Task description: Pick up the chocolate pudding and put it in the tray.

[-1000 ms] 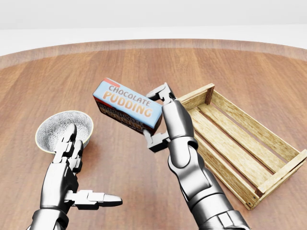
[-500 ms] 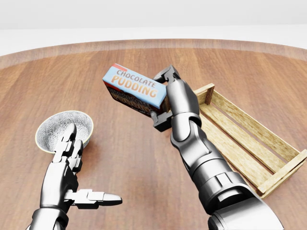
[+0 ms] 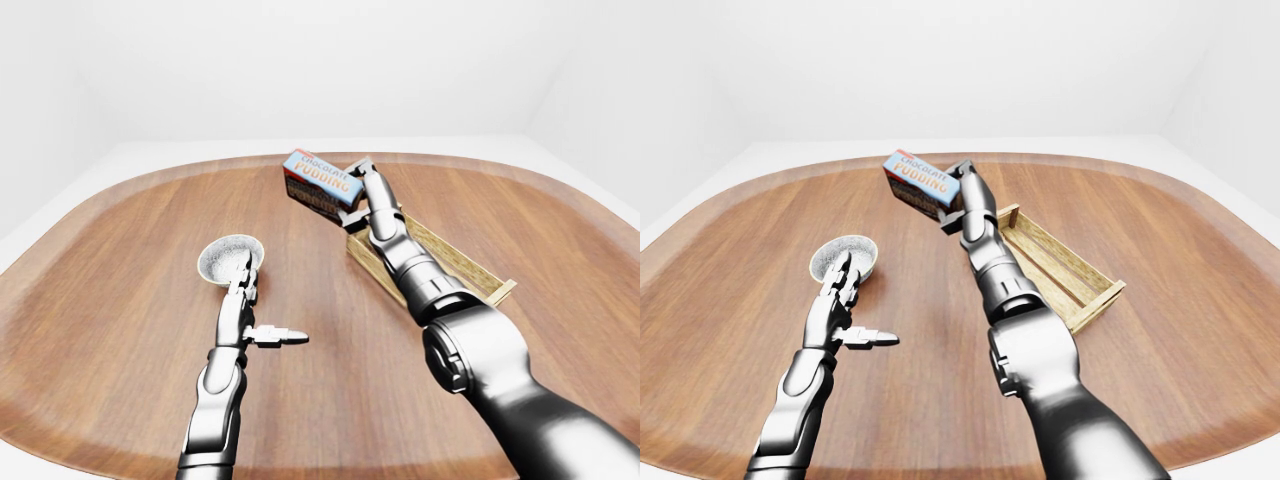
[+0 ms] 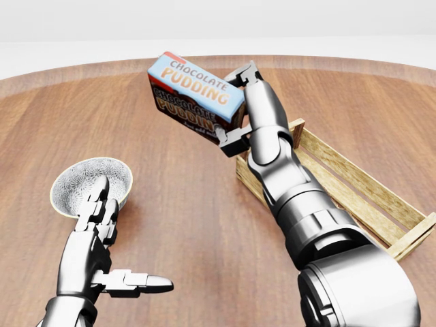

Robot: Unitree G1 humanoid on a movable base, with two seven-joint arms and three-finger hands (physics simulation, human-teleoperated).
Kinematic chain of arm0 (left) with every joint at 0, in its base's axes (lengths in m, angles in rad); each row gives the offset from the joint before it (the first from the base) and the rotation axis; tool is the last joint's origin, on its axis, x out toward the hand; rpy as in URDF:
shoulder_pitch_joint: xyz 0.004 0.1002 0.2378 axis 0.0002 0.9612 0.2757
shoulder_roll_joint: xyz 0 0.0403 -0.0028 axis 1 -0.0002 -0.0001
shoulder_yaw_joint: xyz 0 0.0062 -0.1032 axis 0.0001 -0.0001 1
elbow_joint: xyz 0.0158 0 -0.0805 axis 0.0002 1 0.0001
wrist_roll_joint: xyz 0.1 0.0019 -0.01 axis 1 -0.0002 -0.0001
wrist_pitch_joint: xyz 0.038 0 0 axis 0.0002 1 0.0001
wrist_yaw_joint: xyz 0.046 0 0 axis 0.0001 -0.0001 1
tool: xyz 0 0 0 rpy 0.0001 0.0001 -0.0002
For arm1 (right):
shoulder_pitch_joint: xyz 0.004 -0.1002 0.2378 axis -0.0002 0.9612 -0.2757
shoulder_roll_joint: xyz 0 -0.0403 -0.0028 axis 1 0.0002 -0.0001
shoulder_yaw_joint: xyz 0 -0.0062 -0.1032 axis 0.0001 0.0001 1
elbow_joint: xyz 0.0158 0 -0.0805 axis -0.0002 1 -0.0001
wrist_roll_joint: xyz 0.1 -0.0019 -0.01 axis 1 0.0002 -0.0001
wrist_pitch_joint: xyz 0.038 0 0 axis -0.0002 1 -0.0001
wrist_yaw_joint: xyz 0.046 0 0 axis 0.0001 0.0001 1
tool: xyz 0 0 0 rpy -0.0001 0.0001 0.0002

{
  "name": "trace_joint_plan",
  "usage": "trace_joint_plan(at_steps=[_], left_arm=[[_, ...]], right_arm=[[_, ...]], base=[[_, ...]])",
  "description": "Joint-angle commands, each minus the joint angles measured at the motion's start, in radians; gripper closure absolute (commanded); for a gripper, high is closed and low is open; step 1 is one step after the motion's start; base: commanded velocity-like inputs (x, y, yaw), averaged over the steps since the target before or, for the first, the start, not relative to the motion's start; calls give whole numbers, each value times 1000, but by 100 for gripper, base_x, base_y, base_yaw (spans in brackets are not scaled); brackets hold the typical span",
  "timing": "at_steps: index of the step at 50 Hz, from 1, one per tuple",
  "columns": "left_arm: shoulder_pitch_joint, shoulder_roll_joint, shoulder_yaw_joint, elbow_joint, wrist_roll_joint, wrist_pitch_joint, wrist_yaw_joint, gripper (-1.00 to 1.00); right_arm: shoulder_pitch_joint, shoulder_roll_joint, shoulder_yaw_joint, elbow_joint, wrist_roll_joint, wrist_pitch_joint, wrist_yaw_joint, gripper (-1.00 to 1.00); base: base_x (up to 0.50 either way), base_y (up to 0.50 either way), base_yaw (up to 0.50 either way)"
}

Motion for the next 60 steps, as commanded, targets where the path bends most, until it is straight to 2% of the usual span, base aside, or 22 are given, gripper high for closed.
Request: trace_joint_plan(at_steps=[1,15,21,26,31,50,54,60], left_arm=[[1,1,0,0,1,-2,-4,-100],[0,0,0,1,1,-1,-4,-100],[1,0,0,-4,0,4,-3,-100],[-4,0,2,6,-1,0,-4,-100],[-3,0,1,-6,-2,11,-1,-100],[-1,0,-1,-5,-1,9,-4,-100],[-4,1,1,10,-2,-4,-6,-100],[-1,1,0,1,-1,1,-7,-100]], right_arm=[[-61,-42,-50,15,73,0,1,100],[-89,-80,-71,28,95,0,8,100],[-87,-106,-68,31,79,0,-2,100],[-77,-130,-62,33,53,0,-16,100],[-66,-155,-75,34,50,0,-19,100],[-47,-218,-82,34,21,0,-22,100],[-43,-228,-82,34,16,0,-19,100],[-28,-241,-87,35,17,0,-21,100]], base=[[0,0,0],[0,0,0],[0,0,0],[0,0,0],[0,0,0],[0,0,0],[0,0,0],[0,0,0]])
